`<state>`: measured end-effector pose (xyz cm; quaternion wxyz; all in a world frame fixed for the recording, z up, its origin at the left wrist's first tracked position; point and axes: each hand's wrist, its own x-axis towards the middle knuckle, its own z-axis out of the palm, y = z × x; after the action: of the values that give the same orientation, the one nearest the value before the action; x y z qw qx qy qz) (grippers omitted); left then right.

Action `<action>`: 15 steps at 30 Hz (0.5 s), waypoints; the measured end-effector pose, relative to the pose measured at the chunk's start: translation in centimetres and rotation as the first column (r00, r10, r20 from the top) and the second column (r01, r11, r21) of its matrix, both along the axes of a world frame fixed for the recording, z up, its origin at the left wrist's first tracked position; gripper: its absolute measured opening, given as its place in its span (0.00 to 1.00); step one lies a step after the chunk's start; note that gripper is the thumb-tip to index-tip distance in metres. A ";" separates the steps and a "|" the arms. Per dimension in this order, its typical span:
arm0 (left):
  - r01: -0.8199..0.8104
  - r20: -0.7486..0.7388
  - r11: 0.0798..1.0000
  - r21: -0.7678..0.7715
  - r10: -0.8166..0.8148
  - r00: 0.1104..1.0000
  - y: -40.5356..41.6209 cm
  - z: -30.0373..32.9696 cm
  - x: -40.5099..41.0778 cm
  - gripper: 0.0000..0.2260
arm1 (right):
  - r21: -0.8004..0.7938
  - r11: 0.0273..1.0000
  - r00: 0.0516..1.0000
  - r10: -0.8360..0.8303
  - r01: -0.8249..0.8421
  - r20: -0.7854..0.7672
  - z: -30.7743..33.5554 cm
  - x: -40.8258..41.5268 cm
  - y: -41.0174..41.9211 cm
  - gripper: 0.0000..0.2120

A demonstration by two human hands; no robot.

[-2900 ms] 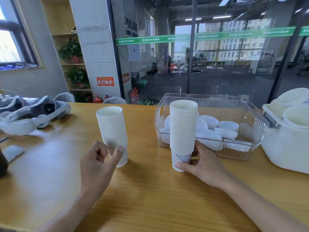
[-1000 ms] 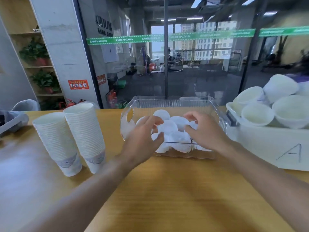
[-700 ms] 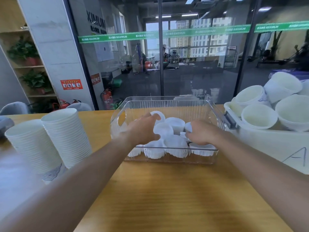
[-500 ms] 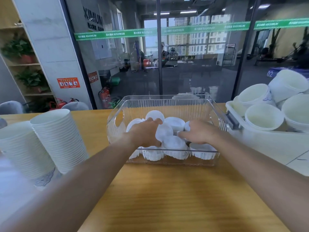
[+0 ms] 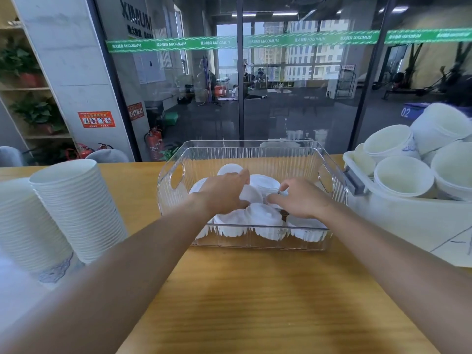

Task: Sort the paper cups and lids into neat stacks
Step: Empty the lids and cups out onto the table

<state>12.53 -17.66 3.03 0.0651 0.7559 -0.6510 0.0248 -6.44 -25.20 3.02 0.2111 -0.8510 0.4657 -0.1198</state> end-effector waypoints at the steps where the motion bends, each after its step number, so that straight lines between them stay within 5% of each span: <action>1: -0.013 -0.042 1.000 -0.006 0.013 0.999 0.1 0.0 0.1 0.19 | -0.016 1.000 1.000 -0.008 0.009 0.018 -0.1 -0.1 0.0 0.27; 8: -0.044 -0.321 0.995 0.093 0.072 0.944 1.8 0.9 1.1 0.24 | -0.032 0.999 0.987 0.027 -0.022 0.155 -0.7 -0.8 0.7 0.30; 15: -0.034 -0.348 0.995 0.098 0.066 0.935 2.9 0.4 0.9 0.19 | -0.012 1.000 0.977 0.030 -0.028 0.213 -0.3 -0.6 2.1 0.31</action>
<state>13.43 -14.71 3.47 0.1453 0.7668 -0.6099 -0.1379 -7.07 -23.11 2.74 0.2576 -0.8408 0.4274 -0.2095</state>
